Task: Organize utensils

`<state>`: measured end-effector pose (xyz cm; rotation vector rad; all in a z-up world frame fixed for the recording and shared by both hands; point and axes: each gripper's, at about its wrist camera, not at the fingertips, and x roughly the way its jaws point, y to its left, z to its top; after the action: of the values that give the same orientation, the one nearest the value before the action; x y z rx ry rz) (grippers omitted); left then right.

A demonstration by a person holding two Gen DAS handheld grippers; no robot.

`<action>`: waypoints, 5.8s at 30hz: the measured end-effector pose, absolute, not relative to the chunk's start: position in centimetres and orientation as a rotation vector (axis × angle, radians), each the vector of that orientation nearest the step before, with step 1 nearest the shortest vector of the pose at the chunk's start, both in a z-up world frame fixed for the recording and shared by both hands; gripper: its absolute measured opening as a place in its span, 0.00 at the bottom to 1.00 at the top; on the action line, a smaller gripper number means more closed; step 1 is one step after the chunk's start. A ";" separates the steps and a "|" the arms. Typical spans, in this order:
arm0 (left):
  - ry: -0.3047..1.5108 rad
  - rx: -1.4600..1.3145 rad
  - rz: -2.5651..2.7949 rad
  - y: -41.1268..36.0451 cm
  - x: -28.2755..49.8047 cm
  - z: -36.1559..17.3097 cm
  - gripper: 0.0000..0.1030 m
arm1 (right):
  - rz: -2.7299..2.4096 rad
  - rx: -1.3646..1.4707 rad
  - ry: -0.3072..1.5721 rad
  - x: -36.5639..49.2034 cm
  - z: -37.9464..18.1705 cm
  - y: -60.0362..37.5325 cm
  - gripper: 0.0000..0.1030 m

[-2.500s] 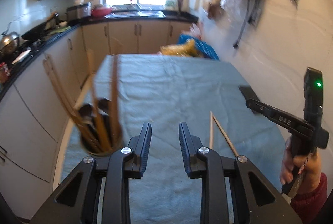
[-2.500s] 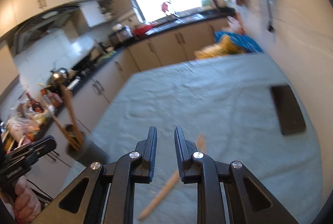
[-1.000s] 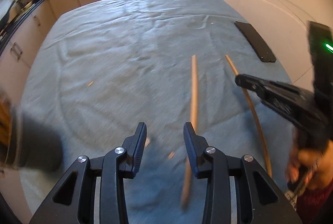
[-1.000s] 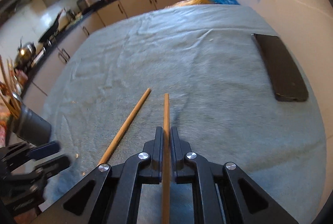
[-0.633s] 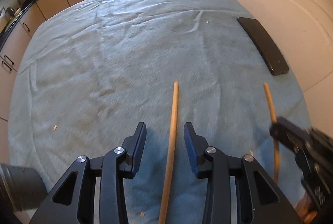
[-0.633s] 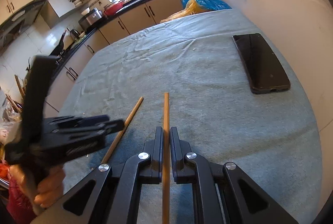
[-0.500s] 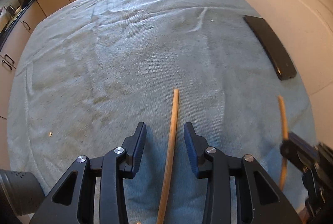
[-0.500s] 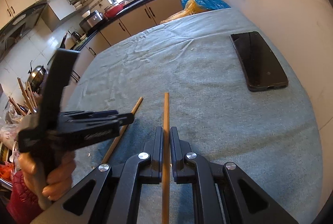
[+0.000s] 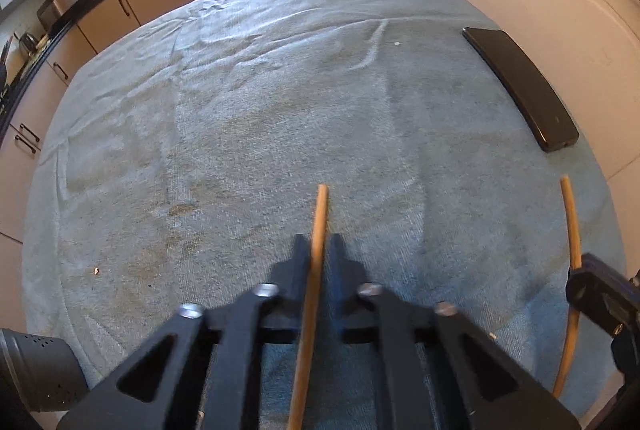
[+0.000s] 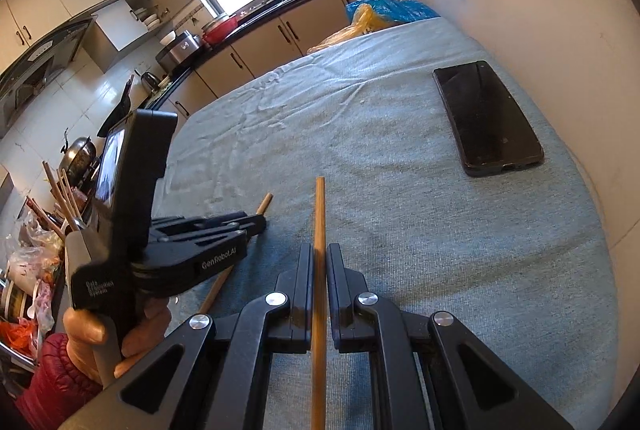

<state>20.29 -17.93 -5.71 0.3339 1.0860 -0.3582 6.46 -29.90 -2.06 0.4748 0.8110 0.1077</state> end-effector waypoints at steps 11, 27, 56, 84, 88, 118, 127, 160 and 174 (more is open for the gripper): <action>1.049 0.313 -0.373 -16.5 18.2 -4.8 0.06 | 0.098 0.476 0.791 5.9 -1.3 -29.7 0.07; 0.836 0.184 -0.382 -9.0 13.1 4.5 0.06 | 0.145 0.394 0.703 5.3 2.8 -25.2 0.07; 0.553 0.001 -0.262 6.0 7.1 18.6 0.06 | 0.302 0.175 0.437 5.8 14.4 -13.0 0.07; 0.505 -0.071 -0.114 14.7 9.5 21.4 0.06 | 0.506 0.131 0.405 12.1 18.4 0.6 0.07; 0.548 -0.087 -0.112 15.0 10.4 19.5 0.06 | 0.512 0.123 0.464 13.4 16.0 1.4 0.07; 0.562 -0.109 -0.008 16.3 9.2 14.8 0.30 | 0.511 0.167 0.522 12.6 13.4 -1.1 0.26; 0.544 -0.080 0.102 15.8 7.2 13.0 0.51 | 0.450 0.145 0.497 10.7 13.2 -3.1 0.47; 0.688 0.042 0.358 13.6 3.9 2.8 0.90 | 0.328 0.018 0.651 1.6 1.6 -6.1 0.87; 0.713 0.053 0.345 13.3 3.2 1.3 0.91 | 0.328 0.004 0.657 1.4 0.9 -5.5 0.87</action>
<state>3.25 13.27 1.28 0.0525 0.7134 0.3446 1.36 -5.49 0.90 0.0042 0.6574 0.3280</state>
